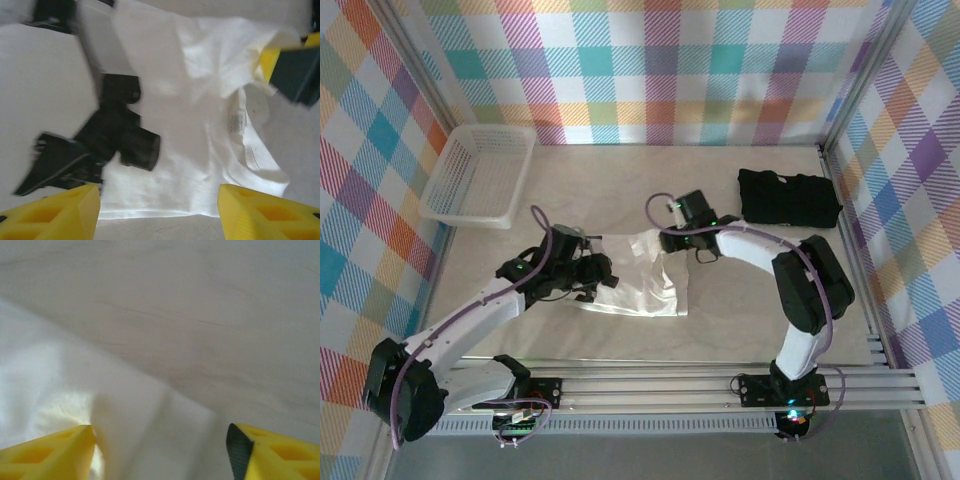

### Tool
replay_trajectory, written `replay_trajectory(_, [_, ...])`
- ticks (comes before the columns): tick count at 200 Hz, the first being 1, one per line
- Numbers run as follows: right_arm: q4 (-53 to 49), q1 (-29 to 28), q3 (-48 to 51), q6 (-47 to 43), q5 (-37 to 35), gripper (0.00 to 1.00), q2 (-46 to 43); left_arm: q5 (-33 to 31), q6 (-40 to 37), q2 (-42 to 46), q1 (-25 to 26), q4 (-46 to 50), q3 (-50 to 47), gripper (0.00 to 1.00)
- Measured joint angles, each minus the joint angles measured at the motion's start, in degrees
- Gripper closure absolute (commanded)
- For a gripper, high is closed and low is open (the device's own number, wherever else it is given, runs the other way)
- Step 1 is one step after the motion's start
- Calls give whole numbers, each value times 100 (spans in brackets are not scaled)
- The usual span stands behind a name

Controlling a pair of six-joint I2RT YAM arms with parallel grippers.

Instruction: Fold the inside-out t-shirt

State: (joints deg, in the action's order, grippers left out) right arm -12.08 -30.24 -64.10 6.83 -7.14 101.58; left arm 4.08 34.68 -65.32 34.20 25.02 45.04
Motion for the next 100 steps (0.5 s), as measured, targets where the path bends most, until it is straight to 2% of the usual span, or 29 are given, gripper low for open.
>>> replay_trajectory(24, [-391,483,-15,179,-170,32,-4,63,-72,-525,505,-367,46,37])
replay_trajectory(50, [-636,511,4,236,-83,36,-168,81,-186,-1047,787,-656,247,37])
replay_trajectory(100, [-393,439,544,629,1349,46,-1143,210,-326,-1989,1325,-1766,516,40])
